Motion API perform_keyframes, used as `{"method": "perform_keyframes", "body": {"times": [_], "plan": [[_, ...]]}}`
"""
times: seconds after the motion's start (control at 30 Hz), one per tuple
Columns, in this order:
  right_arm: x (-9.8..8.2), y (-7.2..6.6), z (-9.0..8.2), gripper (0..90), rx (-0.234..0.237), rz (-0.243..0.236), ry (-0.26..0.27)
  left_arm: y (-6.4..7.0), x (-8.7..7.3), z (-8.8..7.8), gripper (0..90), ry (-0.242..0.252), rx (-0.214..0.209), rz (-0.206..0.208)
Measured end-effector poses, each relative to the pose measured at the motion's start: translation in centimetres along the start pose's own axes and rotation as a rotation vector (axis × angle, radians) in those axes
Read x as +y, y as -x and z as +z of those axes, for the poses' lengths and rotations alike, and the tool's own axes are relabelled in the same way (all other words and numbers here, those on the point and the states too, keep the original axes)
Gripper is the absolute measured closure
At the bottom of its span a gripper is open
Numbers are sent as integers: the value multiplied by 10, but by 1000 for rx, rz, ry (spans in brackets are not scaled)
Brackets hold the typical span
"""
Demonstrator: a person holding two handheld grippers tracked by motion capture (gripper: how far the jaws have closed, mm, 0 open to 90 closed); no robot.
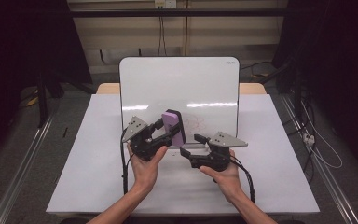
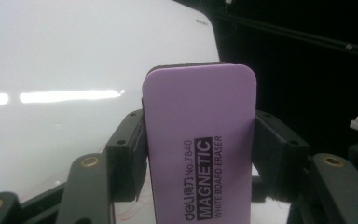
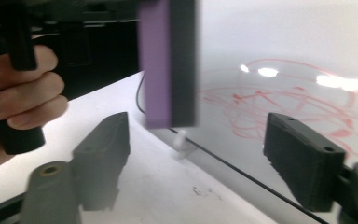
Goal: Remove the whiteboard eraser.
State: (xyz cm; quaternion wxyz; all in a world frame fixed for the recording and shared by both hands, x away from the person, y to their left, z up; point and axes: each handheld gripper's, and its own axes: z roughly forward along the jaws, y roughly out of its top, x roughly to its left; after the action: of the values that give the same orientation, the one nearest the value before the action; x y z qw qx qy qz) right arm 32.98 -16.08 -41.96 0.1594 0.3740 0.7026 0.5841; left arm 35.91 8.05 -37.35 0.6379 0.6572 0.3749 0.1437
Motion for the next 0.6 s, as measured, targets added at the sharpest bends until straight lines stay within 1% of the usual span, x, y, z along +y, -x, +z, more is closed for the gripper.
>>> {"method": "perform_keyframes", "body": {"times": [0.03,0.1,0.2,0.23,0.33,0.43,0.53,0.6], "plan": [[0,2,-2,184,-11,4,-1,-1,1,-1,410,-8,1,2],[1,7,-8,156,-40,-3,-23,-3,1,-3,410,-25,13,25],[0,16,-18,126,-75,7,-34,-5,1,-4,410,-45,20,42],[0,19,-22,115,-100,5,-46,-6,2,-5,410,-57,22,51],[-3,28,-34,101,-135,26,-35,-10,3,-5,410,-85,34,52],[-4,35,-45,83,-171,40,-34,-12,6,-7,410,-106,47,72],[-5,40,-54,74,-205,35,-39,-14,8,-11,410,-117,65,98],[-7,42,-60,63,-226,32,-47,-16,8,-15,410,-126,76,107]]}}
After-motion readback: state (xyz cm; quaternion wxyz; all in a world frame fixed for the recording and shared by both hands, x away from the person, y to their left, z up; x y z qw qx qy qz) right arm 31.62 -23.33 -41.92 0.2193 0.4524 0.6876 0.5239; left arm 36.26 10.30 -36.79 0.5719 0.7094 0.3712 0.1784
